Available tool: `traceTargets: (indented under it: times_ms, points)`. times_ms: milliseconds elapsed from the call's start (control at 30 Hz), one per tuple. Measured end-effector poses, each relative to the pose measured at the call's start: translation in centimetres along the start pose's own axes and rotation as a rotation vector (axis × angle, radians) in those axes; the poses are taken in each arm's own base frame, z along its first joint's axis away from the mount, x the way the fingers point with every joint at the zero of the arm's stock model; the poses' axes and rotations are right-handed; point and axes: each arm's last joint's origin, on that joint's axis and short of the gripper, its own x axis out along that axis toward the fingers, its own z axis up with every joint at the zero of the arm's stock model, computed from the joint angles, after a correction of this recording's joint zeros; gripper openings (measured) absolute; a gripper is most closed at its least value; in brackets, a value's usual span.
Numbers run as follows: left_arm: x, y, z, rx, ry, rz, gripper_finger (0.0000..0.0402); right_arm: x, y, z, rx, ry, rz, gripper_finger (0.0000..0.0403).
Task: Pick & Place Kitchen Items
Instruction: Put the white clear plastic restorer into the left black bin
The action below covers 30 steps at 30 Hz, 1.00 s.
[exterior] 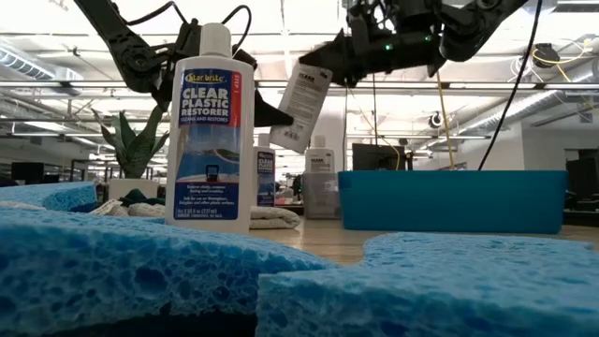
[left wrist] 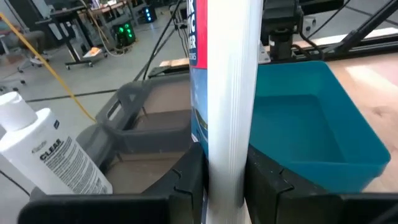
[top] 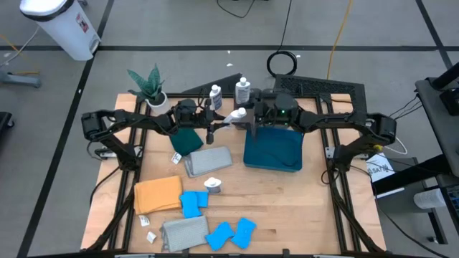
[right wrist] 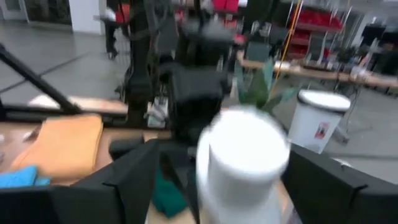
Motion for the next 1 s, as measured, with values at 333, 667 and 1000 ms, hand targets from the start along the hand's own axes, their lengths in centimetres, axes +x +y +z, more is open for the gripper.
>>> traceTargets:
  times_ms: [333,667,1000]
  points:
    - [-0.3,0.8,-0.2,-0.037,-0.007,-0.017,0.0081,-0.1,-0.6,-0.1,0.0,0.002,-0.02,0.0216]
    - [-1.1,2.1,-0.1,-0.09,-0.105,-0.104,0.0079,-2.4,-1.6,1.4,0.002,0.051,-0.058,0.0189]
    - [-3.7,2.1,-0.7,-0.119,-0.337,-0.099,0.0079,-6.4,-2.7,1.4,0.034,0.276,-0.104,0.0187]
